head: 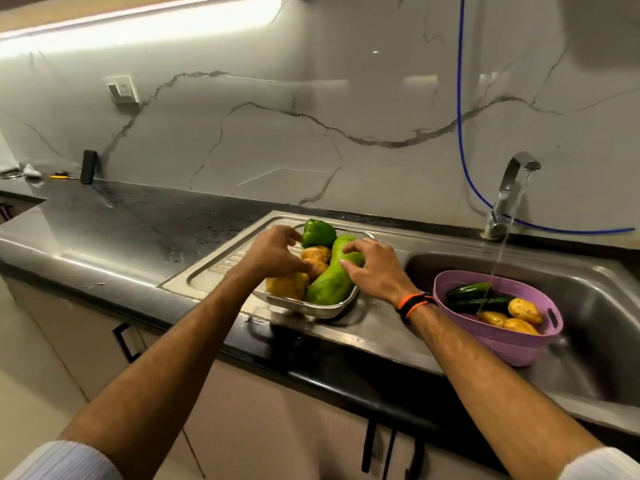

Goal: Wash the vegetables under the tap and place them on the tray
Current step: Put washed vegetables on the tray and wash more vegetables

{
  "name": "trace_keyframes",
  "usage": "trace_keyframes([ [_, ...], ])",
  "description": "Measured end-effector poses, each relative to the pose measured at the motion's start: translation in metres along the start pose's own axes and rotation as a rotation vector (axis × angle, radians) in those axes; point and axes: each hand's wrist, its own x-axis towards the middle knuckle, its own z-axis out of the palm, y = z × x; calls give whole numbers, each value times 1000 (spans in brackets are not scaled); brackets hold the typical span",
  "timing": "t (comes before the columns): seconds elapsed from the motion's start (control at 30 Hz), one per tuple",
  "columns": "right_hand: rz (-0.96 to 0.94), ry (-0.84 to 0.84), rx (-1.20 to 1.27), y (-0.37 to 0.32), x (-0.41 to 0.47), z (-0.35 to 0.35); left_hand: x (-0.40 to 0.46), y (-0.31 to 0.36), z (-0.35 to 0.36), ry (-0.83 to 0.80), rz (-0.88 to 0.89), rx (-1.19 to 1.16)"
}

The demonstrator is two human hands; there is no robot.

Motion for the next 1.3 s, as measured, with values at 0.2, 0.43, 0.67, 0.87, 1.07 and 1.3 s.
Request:
trace_keyframes([
  [0.2,114,8,-64,52,-16,-57,20,70,44,65,172,-45],
  [0.43,311,15,-124,138,-44,-109,48,124,141,-118,230,-35],
  [0.67,503,-38,-167,216,-67,-130,72,158,227,-265,229,2],
  [0.87,601,-99,-166,259,-65,-116,98,168,279,-325,200,32],
  [1.07,648,-257,-246,283,-62,-103,128,182,323,-345,208,126],
  [1.3,643,-350,-296,299,-62,-96,148,202,362,-303,296,318],
])
